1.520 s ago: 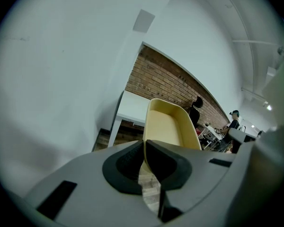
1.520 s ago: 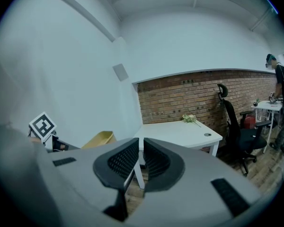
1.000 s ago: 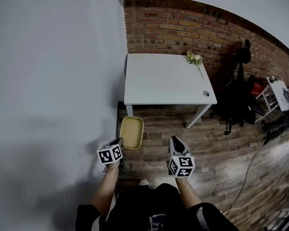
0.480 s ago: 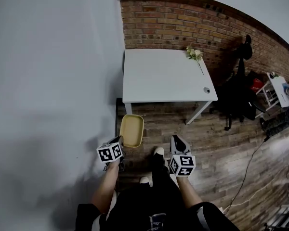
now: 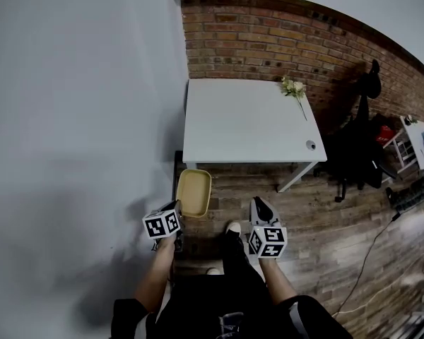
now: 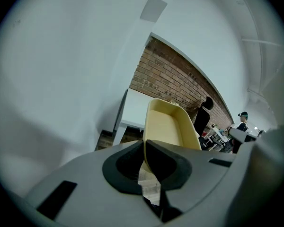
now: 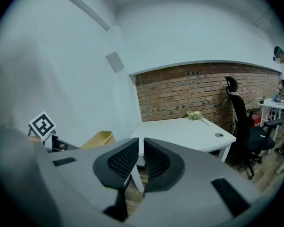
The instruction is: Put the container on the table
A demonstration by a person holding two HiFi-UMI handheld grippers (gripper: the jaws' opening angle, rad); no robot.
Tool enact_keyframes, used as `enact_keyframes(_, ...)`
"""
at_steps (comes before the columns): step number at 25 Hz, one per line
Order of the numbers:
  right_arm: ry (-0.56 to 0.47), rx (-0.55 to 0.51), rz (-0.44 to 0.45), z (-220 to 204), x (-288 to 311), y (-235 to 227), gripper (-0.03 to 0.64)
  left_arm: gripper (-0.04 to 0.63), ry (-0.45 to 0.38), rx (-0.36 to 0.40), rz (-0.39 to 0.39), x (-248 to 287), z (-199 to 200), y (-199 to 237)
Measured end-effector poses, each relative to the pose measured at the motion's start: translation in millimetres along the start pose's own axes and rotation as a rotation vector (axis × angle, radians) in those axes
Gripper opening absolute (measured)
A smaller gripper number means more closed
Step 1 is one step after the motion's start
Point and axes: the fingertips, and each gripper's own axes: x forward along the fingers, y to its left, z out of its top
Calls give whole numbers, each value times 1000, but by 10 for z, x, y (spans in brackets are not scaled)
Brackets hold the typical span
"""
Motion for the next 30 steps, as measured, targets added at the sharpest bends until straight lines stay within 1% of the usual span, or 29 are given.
enact_keyframes(4,13,-4,11,55,308,-150,26,28,2,-10,14,269,166,17)
enact_keyframes(14,35,-34,51,486,1260,-678,26,28,4,-38,41,1065,803,-132)
enact_keyframes(19,47,-36,79,603,1673,-901,26,28,2,-64,65,1439,1044,-155)
enact_keyframes(25,52,-39,116,738,2115,-1173,26,28,-9,-69,105,1753,1309,-250)
enact_keyframes(30,43,-35,159,889,2380,-1284,26,28,-20,-71,141,1829,1501,-311)
